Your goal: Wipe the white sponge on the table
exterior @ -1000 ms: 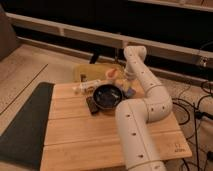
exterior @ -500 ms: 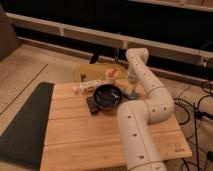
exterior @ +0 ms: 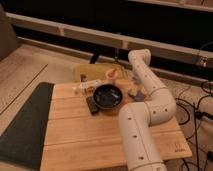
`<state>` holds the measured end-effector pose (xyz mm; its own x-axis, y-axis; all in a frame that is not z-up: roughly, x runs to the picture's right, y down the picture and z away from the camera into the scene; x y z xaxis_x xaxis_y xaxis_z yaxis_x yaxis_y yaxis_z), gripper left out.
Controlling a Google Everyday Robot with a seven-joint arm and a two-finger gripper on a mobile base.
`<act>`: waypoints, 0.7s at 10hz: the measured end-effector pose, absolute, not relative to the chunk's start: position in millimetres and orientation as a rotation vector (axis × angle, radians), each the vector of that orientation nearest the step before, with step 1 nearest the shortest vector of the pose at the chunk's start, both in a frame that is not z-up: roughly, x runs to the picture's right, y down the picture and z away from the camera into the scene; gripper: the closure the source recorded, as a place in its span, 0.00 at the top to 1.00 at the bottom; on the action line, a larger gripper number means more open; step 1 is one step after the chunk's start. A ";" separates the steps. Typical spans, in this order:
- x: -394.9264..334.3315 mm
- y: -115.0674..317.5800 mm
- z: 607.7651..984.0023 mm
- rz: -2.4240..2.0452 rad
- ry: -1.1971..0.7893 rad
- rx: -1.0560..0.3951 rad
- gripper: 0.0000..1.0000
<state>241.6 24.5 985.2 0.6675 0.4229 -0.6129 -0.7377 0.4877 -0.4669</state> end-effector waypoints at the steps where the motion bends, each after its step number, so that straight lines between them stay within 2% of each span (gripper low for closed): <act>1: 242.3 23.3 991.9 0.740 0.450 -0.758 0.00; 7: 202.7 -9.2 1018.8 0.650 0.346 -0.659 0.00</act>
<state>202.7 -9.2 1018.8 0.7505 0.4441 -0.4895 -0.6541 0.6054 -0.4535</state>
